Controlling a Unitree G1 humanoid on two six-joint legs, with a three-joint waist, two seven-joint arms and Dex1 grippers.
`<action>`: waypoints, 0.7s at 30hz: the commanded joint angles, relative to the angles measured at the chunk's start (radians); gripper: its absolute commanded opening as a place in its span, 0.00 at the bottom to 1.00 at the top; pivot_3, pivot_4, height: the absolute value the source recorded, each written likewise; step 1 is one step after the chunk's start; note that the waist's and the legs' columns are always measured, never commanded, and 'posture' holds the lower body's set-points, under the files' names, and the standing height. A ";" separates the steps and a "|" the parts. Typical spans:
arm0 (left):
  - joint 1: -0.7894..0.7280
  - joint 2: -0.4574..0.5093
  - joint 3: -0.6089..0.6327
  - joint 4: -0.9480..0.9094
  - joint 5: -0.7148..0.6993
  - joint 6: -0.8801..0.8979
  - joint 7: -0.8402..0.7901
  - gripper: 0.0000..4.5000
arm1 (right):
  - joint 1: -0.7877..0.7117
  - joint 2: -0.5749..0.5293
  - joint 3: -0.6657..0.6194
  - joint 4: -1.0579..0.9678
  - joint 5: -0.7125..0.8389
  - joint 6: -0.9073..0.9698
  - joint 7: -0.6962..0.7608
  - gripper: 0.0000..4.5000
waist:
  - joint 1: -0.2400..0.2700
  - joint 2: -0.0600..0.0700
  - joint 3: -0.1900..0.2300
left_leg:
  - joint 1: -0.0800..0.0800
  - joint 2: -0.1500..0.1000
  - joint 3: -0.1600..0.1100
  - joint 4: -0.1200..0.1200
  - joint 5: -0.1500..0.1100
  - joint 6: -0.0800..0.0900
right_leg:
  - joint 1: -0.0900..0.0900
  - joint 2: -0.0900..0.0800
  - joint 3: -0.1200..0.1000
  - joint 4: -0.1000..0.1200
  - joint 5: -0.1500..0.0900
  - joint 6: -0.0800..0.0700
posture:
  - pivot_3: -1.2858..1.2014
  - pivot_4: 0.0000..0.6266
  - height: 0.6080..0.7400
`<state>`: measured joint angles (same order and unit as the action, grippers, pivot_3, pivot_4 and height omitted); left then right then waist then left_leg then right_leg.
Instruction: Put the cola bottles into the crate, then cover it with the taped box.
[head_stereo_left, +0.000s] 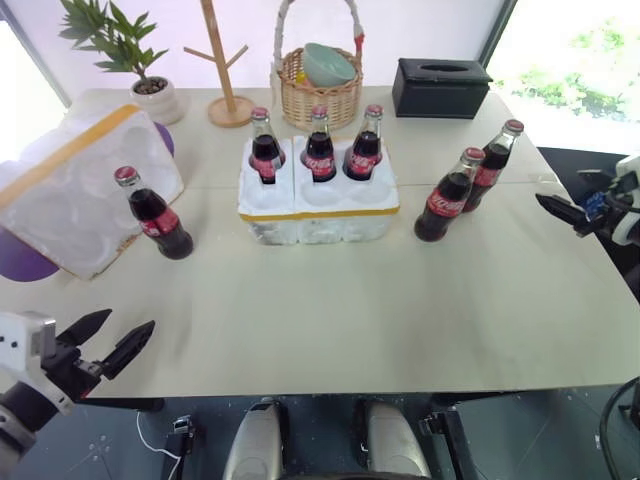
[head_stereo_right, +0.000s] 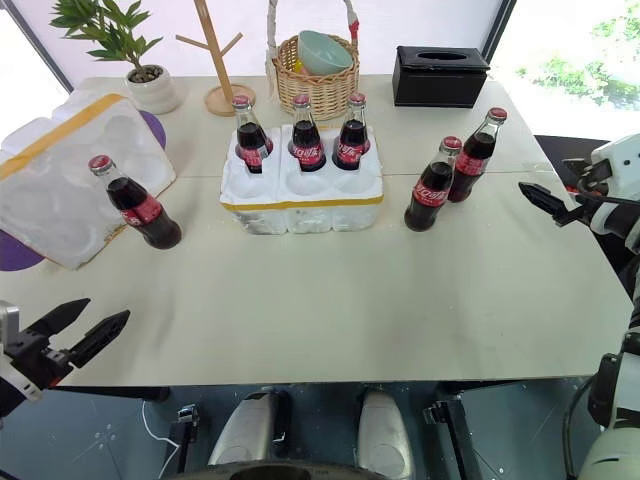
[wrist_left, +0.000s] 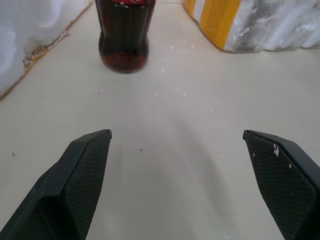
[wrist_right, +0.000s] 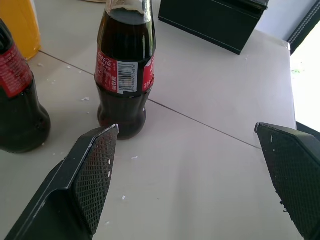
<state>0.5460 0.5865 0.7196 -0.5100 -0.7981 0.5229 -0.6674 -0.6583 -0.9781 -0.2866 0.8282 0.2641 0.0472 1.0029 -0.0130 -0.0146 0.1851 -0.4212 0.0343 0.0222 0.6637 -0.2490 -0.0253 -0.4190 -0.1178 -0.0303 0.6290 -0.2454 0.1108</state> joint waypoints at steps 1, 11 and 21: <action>-0.044 0.010 0.032 0.004 -0.045 0.008 0.019 0.98 | 0.013 -0.035 -0.035 -0.100 0.056 0.062 0.067 1.00 | 0.001 0.000 0.000 | 0.000 0.000 0.000 0.000 0.000 0.000 | 0.000 0.000 0.000 0.000 0.000 0.000 | 0.52 0.24 0.97; -0.352 0.098 -0.025 0.135 0.027 0.013 0.146 0.98 | 0.210 -0.178 -0.177 -0.756 0.432 0.641 0.281 1.00 | 0.009 0.003 0.001 | 0.001 0.000 -0.001 0.000 0.000 0.000 | 0.000 0.000 0.000 0.001 0.001 0.001 | 0.52 0.24 0.97; -0.663 0.093 -0.230 0.378 0.197 -0.065 0.148 0.98 | 0.315 -0.173 -0.362 -1.176 0.747 0.937 0.166 1.00 | 0.025 0.002 0.000 | 0.001 0.000 0.000 0.000 0.000 0.000 | 0.001 0.000 0.000 0.001 0.002 0.004 | 0.52 0.24 0.97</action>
<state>-0.0946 0.6762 0.4999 -0.1489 -0.6265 0.4866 -0.5181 -0.3402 -1.1522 -0.5995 -0.2984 0.9517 0.9596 1.1980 0.0125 -0.0127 0.1855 -0.4201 0.0347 0.0221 0.6638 -0.2491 -0.0253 -0.4184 -0.1174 -0.0305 0.6303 -0.2429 0.1152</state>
